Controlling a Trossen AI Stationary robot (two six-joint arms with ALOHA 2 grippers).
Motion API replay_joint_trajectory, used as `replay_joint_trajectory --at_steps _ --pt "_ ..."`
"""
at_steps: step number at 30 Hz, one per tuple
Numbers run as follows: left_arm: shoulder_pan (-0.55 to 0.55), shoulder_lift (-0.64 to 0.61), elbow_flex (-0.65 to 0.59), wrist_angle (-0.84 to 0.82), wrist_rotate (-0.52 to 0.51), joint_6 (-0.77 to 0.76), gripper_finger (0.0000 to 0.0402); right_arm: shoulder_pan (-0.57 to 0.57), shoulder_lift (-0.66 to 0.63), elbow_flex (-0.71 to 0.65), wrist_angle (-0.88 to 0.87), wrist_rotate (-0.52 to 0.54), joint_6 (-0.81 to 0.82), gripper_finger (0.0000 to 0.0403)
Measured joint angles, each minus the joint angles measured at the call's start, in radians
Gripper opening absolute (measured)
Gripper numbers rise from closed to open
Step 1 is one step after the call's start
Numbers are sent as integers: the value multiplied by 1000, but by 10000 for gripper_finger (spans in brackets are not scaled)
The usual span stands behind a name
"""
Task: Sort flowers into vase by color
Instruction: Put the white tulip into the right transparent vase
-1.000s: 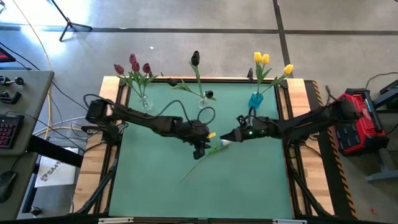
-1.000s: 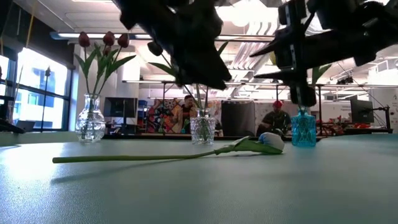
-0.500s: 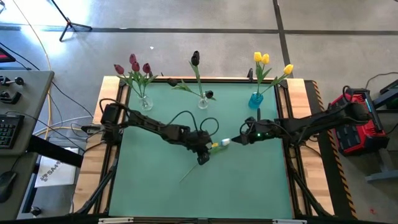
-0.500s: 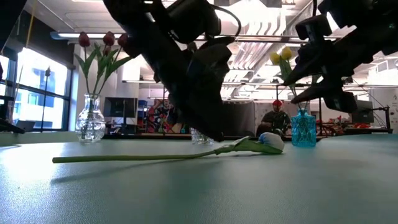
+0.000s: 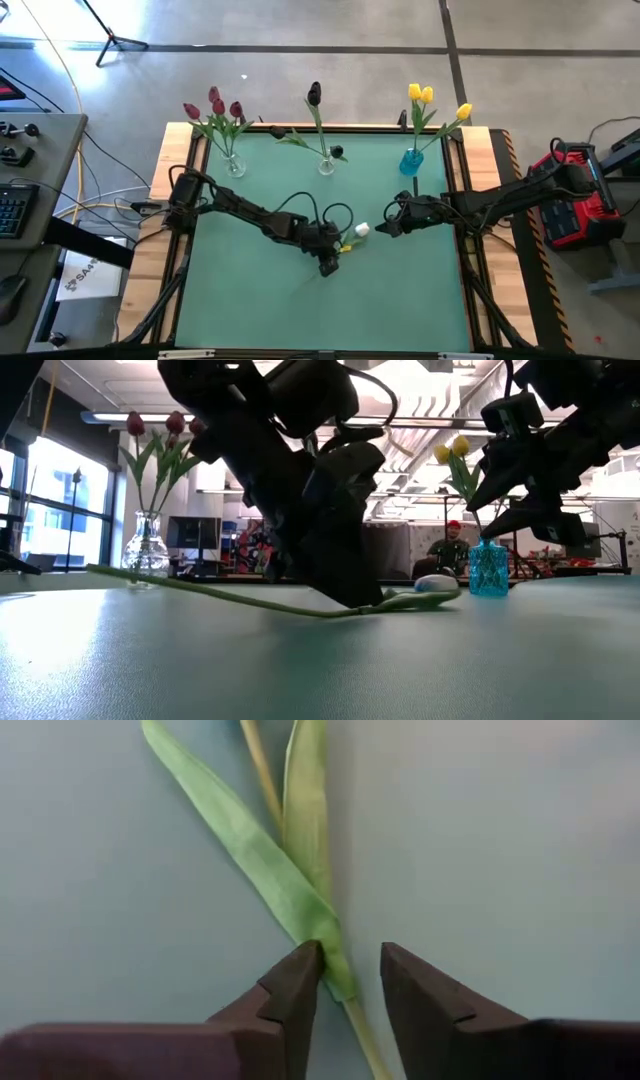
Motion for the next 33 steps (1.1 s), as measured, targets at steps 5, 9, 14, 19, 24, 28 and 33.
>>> replay_joint_trajectory --at_steps 5,9,14,19,24,28,33 --pt "4 12 -2 6 -12 -3 37 15 0 0 1 24 24 156" --pt "18 -2 -3 39 -2 -31 7 58 0 0 1 51 78 155" --pt "39 -86 -12 6 -73 -20 2 147 0 0 55 67 164 156" --pt "72 -204 -8 31 -160 6 0 243 -1 0 258 175 198 156" --pt "98 -299 -7 133 -191 54 0 294 0 0 356 307 151 156" --pt "110 -350 -5 159 -204 100 0 296 0 0 343 337 189 156" --pt "116 -341 -5 -10 -210 181 4 304 0 0 293 390 284 156"
